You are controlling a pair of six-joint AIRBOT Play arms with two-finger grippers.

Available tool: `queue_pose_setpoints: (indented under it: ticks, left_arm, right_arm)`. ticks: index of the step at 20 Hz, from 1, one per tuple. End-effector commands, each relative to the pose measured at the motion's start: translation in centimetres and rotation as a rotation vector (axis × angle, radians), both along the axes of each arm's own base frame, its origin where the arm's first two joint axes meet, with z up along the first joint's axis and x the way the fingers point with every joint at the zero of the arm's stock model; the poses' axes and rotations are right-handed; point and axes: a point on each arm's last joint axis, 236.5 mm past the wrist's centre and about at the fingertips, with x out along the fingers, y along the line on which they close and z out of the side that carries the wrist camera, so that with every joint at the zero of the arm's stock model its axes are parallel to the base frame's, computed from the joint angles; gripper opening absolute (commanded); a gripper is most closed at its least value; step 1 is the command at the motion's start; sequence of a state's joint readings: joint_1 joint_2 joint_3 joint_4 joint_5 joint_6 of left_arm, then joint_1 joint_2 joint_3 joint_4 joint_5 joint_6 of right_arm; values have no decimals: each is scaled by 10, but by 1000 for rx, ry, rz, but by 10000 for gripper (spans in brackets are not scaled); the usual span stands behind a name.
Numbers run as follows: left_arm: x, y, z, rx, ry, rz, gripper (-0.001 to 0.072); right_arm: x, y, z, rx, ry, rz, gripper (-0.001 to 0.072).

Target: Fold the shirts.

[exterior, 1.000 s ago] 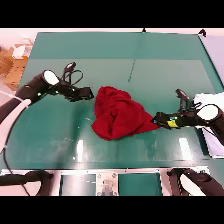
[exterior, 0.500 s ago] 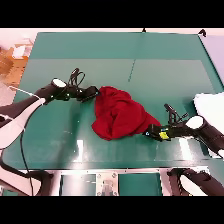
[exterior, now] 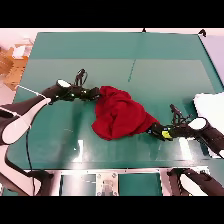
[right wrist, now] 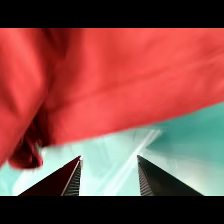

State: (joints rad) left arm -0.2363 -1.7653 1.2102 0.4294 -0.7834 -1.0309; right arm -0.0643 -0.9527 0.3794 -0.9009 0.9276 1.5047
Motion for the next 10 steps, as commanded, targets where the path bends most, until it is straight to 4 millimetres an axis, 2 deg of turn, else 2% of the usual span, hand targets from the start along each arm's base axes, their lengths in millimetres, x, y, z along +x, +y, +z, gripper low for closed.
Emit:
queue_pose_setpoints:
  ticks: [1,3,4,6,7,8,10]
  left_arm:
    - [-10,8,23,-76,41,-90,24]
    - [-18,12,24,-79,60,-123,24]
    - [-22,13,22,-67,65,-141,24]
    - [-35,12,21,-65,90,-193,24]
    - [-46,16,21,-47,105,-239,24]
    - [-62,27,17,7,128,-302,24]
    - [-90,65,5,182,212,-382,24]
  right_arm:
    - [27,-13,-3,-12,-60,-112,418]
    - [33,-6,-14,14,-36,-148,428]
    - [39,-1,-19,19,-39,-153,383]
    - [63,11,-17,27,-117,-125,49]
    - [81,11,-7,13,-175,-92,14]
    - [101,5,7,-3,-231,-84,14]
    - [153,-30,50,-59,-368,-122,13]
